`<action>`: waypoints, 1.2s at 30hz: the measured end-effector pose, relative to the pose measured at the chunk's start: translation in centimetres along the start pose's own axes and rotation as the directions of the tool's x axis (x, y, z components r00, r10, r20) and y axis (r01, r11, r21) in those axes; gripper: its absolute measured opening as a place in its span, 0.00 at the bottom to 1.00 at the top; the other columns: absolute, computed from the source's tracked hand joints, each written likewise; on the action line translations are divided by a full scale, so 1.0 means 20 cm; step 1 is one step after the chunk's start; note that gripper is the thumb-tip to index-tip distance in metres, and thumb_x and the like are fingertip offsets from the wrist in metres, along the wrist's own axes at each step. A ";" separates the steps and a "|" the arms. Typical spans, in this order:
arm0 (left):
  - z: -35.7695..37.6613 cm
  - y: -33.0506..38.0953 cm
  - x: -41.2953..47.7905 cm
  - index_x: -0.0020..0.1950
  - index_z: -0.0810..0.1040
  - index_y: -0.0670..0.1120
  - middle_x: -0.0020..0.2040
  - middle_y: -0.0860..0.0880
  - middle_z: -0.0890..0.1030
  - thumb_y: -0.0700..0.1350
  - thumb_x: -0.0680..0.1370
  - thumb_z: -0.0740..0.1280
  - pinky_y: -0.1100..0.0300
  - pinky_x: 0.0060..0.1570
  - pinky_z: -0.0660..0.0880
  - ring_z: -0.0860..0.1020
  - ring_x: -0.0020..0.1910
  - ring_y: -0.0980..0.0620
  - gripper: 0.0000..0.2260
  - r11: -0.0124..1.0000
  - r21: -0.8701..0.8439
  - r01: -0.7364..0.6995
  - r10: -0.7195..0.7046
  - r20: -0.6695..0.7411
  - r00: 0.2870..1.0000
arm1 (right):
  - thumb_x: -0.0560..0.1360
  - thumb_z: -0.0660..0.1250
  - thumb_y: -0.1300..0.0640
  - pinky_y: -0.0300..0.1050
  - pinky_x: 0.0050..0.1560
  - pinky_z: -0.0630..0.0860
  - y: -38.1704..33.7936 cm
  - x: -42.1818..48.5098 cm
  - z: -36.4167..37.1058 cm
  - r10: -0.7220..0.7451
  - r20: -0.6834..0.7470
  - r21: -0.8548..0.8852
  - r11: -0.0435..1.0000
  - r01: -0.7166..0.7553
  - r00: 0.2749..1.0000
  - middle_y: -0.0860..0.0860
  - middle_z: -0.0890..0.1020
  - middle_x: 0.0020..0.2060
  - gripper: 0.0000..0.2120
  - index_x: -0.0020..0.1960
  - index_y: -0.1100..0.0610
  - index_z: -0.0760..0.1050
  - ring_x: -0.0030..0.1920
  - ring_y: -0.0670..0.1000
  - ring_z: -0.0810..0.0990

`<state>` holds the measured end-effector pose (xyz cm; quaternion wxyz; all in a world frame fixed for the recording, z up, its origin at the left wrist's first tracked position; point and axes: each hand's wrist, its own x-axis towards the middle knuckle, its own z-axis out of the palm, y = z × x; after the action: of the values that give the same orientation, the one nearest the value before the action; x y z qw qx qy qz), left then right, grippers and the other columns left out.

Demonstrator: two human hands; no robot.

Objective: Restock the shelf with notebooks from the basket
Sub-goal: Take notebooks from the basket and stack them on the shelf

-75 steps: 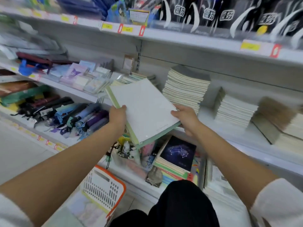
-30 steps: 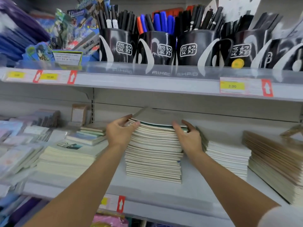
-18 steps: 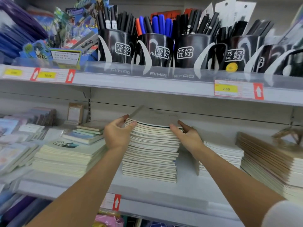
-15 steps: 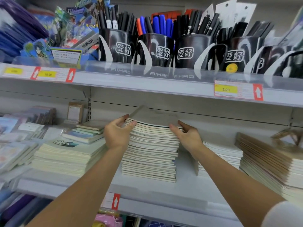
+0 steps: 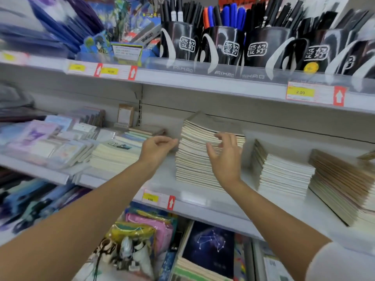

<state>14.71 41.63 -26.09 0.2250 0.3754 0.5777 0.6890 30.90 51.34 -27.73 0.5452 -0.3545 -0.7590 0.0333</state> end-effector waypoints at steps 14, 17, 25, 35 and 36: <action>-1.16 -0.80 -0.90 0.46 0.76 0.38 0.31 0.45 0.67 0.36 0.74 0.67 0.62 0.27 0.60 0.63 0.27 0.49 0.03 0.797 0.116 0.593 -0.479 -0.478 0.736 | 0.74 0.70 0.57 0.42 0.43 0.68 -0.66 -1.11 0.54 -0.106 0.844 0.207 0.969 -0.137 0.526 0.53 0.81 0.42 0.07 0.43 0.61 0.79 0.43 0.49 0.76; -1.36 -0.94 -1.07 0.44 0.74 0.38 0.31 0.45 0.67 0.36 0.74 0.68 0.62 0.29 0.62 0.64 0.29 0.47 0.03 0.723 0.087 0.685 -0.555 -0.517 0.651 | 0.75 0.70 0.55 0.45 0.47 0.72 -0.75 -1.36 0.67 -0.141 0.921 0.211 0.964 -0.162 0.364 0.53 0.81 0.46 0.08 0.47 0.60 0.79 0.47 0.52 0.77; -1.71 -1.43 -1.51 0.35 0.69 0.40 0.29 0.45 0.66 0.35 0.74 0.68 0.65 0.23 0.59 0.61 0.23 0.49 0.11 0.465 -0.056 0.884 -0.741 -0.572 0.353 | 0.76 0.68 0.50 0.51 0.59 0.73 -0.81 -1.95 0.98 -0.112 0.983 0.101 0.992 -0.081 -0.145 0.54 0.78 0.62 0.13 0.52 0.60 0.79 0.64 0.55 0.73; -1.95 -1.88 -2.18 0.36 0.65 0.42 0.32 0.44 0.66 0.33 0.76 0.63 0.61 0.27 0.66 0.64 0.26 0.50 0.11 0.077 -0.212 0.974 -0.816 -0.575 -0.061 | 0.79 0.65 0.53 0.44 0.57 0.69 -0.70 -2.53 1.14 -0.039 0.906 0.031 0.999 -0.027 -0.421 0.54 0.73 0.68 0.15 0.62 0.59 0.75 0.65 0.55 0.72; -1.95 -1.90 -2.21 0.37 0.66 0.42 0.35 0.42 0.69 0.33 0.77 0.63 0.60 0.26 0.69 0.65 0.28 0.49 0.10 0.060 -0.193 0.979 -0.824 -0.564 -0.061 | 0.79 0.65 0.54 0.46 0.59 0.69 -0.69 -2.55 1.16 -0.021 0.904 0.011 1.000 -0.026 -0.428 0.55 0.72 0.68 0.16 0.63 0.60 0.74 0.66 0.56 0.72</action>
<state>7.06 -6.88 -76.13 0.3989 -0.2991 0.7984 0.3377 12.17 19.57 -72.09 -0.3449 -0.1554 -0.8651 0.3293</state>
